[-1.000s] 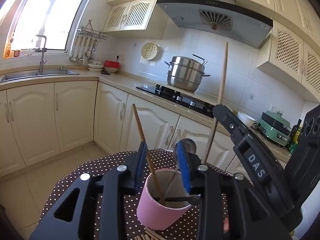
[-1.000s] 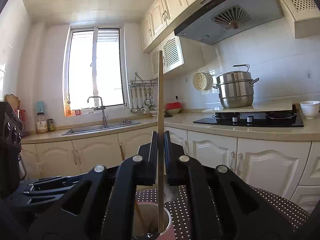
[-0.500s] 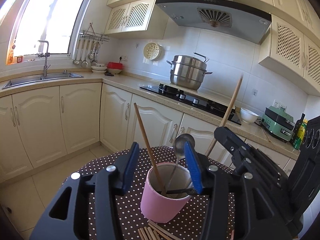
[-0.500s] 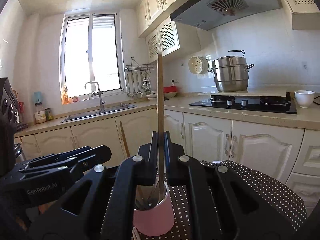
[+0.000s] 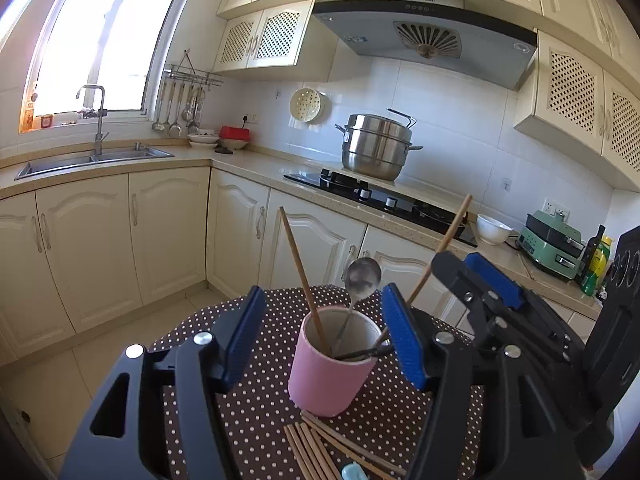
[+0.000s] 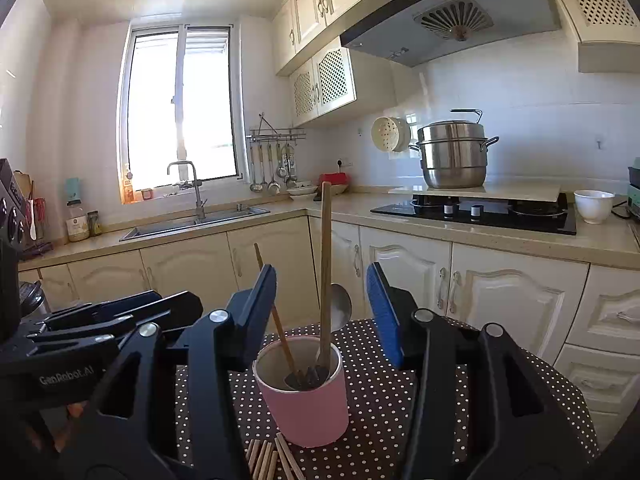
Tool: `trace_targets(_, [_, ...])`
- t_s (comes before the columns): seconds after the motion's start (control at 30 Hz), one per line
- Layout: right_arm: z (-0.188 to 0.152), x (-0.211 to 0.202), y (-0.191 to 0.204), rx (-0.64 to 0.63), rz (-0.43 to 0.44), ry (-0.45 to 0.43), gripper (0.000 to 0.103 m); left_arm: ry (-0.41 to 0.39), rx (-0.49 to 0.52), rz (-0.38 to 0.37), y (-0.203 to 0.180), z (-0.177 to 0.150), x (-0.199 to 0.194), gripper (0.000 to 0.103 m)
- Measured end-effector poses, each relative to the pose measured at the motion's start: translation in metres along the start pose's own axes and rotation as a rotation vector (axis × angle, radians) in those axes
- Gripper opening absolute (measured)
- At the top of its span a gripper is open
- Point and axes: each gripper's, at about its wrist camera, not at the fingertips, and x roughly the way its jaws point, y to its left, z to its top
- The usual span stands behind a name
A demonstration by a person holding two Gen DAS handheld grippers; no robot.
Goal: Organize utensils
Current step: 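Return the left tool to the chopstick pile and grasp another chopstick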
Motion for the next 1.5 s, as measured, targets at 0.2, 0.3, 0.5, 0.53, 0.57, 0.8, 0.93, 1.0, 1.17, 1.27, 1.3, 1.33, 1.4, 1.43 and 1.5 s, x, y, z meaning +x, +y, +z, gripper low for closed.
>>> trace_targets(0.2, [-0.008, -0.018, -0.001, -0.029, -0.043, 0.052, 0.055, 0.112, -0.003, 0.013, 0.009, -0.022, -0.011, 0.063])
trace_targets(0.3, [-0.017, -0.024, -0.003, -0.033, -0.05, 0.104, 0.059, 0.237, -0.005, 0.018, 0.016, -0.042, -0.003, 0.063])
trace_targets(0.5, [-0.041, -0.033, -0.012, -0.025, -0.058, 0.253, 0.061, 0.515, 0.019, 0.044, 0.017, -0.095, 0.02, 0.063])
trace_targets(0.53, [-0.045, -0.035, -0.014, -0.021, -0.056, 0.277, 0.062, 0.535, 0.022, 0.052, 0.016, -0.101, 0.021, 0.063])
trace_targets(0.57, [-0.049, -0.035, -0.015, -0.022, -0.056, 0.299, 0.063, 0.55, 0.031, 0.064, 0.015, -0.108, 0.021, 0.063])
trace_targets(0.8, [-0.077, -0.048, -0.024, -0.006, -0.042, 0.401, 0.065, 0.629, 0.126, 0.095, -0.001, -0.142, 0.021, 0.063])
trace_targets(0.93, [-0.086, -0.051, -0.025, 0.004, -0.03, 0.428, 0.066, 0.642, 0.18, 0.126, -0.01, -0.155, 0.02, 0.064])
trace_targets(1.0, [-0.089, -0.051, -0.024, 0.001, -0.027, 0.439, 0.066, 0.631, 0.196, 0.141, -0.01, -0.157, 0.018, 0.064])
trace_targets(1.17, [-0.095, -0.049, -0.025, -0.002, -0.018, 0.468, 0.067, 0.638, 0.194, 0.147, -0.011, -0.162, 0.014, 0.064])
trace_targets(1.27, [-0.098, -0.045, -0.026, -0.01, -0.014, 0.491, 0.067, 0.642, 0.194, 0.151, -0.012, -0.163, 0.014, 0.065])
trace_targets(1.3, [-0.1, -0.043, -0.026, -0.012, -0.014, 0.503, 0.067, 0.643, 0.202, 0.155, -0.013, -0.163, 0.016, 0.065])
trace_targets(1.33, [-0.101, -0.042, -0.026, -0.014, -0.015, 0.513, 0.067, 0.644, 0.21, 0.16, -0.013, -0.159, 0.019, 0.065])
trace_targets(1.4, [-0.102, -0.039, -0.026, -0.02, -0.016, 0.531, 0.067, 0.65, 0.224, 0.171, -0.015, -0.157, 0.023, 0.065])
trace_targets(1.43, [-0.103, -0.038, -0.026, -0.025, -0.017, 0.542, 0.067, 0.652, 0.23, 0.174, -0.015, -0.156, 0.023, 0.065])
trace_targets(1.5, [-0.103, -0.034, -0.026, -0.035, -0.019, 0.569, 0.067, 0.662, 0.244, 0.179, -0.017, -0.155, 0.023, 0.066])
